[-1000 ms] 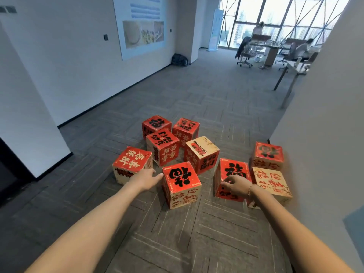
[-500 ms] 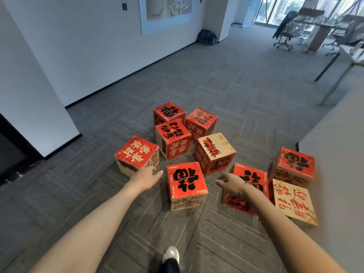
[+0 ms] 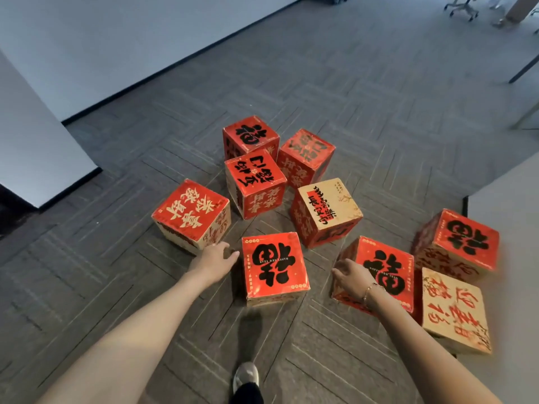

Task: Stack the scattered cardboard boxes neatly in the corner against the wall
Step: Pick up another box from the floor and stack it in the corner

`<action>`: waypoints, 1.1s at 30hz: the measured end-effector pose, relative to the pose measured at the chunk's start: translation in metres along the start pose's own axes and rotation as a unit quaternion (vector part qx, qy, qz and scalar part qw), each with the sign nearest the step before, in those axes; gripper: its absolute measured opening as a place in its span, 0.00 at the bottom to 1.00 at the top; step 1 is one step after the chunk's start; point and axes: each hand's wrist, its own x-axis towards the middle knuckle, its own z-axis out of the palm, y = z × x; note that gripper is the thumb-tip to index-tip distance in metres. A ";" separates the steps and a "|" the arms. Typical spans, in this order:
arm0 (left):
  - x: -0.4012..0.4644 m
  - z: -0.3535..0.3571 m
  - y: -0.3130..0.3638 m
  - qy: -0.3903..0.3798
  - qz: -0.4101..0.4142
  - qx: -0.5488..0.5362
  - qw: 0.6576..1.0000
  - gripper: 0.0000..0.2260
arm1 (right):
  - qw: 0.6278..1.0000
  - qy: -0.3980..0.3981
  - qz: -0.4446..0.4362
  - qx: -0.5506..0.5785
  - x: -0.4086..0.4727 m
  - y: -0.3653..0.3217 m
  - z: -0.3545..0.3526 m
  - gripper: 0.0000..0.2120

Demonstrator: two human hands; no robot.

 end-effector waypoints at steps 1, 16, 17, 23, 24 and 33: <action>0.010 0.005 -0.003 -0.008 -0.010 -0.001 1.000 0.25 | 1.000 -0.005 0.003 0.002 0.013 0.001 0.003 0.19; 0.150 0.141 -0.078 -0.075 -0.137 -0.031 0.987 0.24 | 0.992 -0.115 0.028 -0.045 0.217 0.042 0.113 0.23; 0.158 0.152 -0.081 -0.070 -0.143 -0.040 0.986 0.24 | 0.991 -0.121 0.029 -0.046 0.233 0.045 0.121 0.23; 0.213 0.225 -0.103 -0.067 -0.182 -0.076 0.978 0.25 | 0.988 -0.142 0.026 -0.051 0.313 0.072 0.174 0.23; 0.223 0.237 -0.107 -0.066 -0.185 -0.082 0.977 0.26 | 0.988 -0.143 0.024 -0.055 0.325 0.077 0.183 0.23; 0.304 0.340 -0.140 -0.069 -0.219 -0.114 0.967 0.33 | 0.989 -0.135 0.051 -0.042 0.407 0.131 0.257 0.27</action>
